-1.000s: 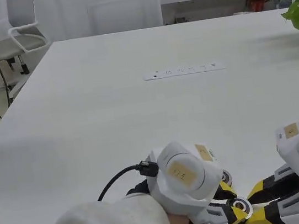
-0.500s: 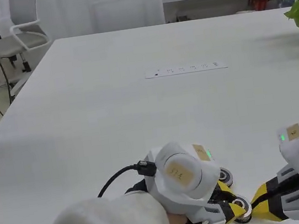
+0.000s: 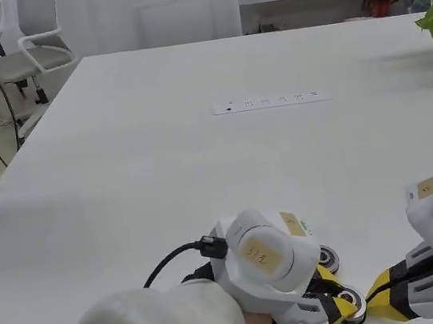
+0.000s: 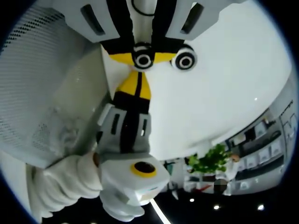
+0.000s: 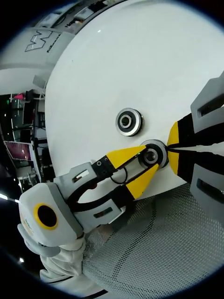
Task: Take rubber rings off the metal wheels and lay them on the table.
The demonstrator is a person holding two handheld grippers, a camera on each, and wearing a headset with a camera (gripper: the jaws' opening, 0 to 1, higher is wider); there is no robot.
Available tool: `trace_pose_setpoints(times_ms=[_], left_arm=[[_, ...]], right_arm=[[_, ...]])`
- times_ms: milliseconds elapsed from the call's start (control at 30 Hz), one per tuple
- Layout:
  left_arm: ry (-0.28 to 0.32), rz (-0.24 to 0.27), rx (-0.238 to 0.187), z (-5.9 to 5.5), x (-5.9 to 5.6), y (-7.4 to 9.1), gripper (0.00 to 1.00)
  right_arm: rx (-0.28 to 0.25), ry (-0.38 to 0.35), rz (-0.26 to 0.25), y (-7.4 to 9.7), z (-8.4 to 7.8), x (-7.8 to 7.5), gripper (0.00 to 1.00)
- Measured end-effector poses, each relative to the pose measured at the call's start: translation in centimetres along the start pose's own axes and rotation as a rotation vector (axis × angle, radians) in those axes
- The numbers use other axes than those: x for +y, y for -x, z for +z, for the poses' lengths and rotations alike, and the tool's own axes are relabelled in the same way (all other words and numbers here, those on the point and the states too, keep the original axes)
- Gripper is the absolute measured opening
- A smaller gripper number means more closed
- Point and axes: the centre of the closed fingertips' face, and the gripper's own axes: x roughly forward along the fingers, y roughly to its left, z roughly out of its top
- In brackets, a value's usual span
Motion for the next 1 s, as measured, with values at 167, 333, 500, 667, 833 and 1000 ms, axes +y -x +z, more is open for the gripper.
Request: trace_pose_setpoints(times_ms=[167,333,500,667,833,1000], left_arm=[[0.002,0.0,-0.001,0.0,0.0,0.0,0.14],[0.004,-0.001,-0.004,0.0,0.0,0.1,0.14],[0.001,-0.001,-0.005,0.0,0.0,0.1,0.14],[0.001,-0.002,-0.006,0.0,0.0,0.1,0.14],[-0.001,-0.003,-0.007,0.0,0.0,0.1,0.14],[0.0,-0.001,-0.007,0.0,0.0,0.1,0.14]], right_arm=[[-0.085,-0.121,-0.026,0.9,1.3,-1.2,0.0],[-0.026,-0.051,-0.009,0.4,0.1,-0.6,0.0],[-0.021,0.008,0.028,0.1,0.1,0.7,0.21],[-0.024,0.034,0.046,-0.3,0.1,1.0,0.2],[-0.033,-0.043,0.057,0.2,0.3,0.8,0.15],[-0.034,0.01,0.046,0.2,0.4,0.9,0.12]])
